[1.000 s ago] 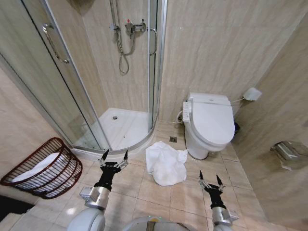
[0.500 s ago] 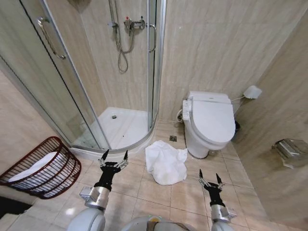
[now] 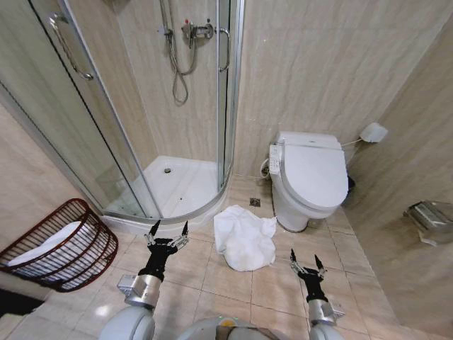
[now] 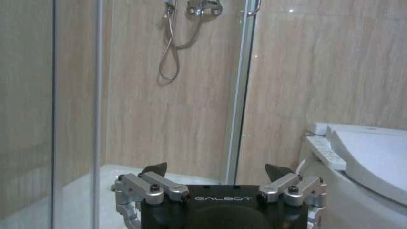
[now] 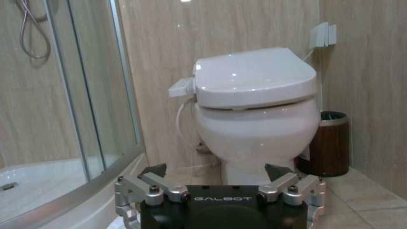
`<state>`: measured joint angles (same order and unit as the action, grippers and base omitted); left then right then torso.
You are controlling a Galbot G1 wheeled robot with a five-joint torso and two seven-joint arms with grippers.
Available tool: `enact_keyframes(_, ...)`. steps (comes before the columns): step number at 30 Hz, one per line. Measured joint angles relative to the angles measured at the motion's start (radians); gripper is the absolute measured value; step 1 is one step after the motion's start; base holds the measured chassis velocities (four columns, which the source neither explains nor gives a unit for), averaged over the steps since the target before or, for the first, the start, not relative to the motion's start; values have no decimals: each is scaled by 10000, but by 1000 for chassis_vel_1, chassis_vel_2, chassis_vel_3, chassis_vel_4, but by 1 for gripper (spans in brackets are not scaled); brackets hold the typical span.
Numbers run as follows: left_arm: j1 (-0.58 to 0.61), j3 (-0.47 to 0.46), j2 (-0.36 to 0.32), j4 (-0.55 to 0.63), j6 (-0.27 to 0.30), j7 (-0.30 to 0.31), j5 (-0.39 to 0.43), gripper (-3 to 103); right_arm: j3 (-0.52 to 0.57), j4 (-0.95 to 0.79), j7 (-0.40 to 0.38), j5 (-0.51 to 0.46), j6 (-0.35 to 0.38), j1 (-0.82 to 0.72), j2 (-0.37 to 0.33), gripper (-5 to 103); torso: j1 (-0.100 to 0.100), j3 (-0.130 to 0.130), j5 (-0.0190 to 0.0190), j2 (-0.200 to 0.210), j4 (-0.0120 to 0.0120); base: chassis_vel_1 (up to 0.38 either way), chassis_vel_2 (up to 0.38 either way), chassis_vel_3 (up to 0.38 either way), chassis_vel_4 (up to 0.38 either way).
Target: Discard the used towel into the hamper.
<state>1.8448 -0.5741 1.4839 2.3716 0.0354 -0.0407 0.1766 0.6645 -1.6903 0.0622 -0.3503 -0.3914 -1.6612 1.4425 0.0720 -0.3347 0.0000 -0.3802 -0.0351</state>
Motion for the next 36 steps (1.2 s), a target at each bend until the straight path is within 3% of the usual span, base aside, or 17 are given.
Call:
enact_keyframes(21,0,0,0,0,0,0,0,100,33,23,23,2,65,5,-19,100,-310,560,0,871,0,0,0,0,0)
enact_keyframes(36,0,0,0,1,0,0,0,100,3,10,228,17,97,-63,20,100,-363,612,0,978,0,0,0,0,0)
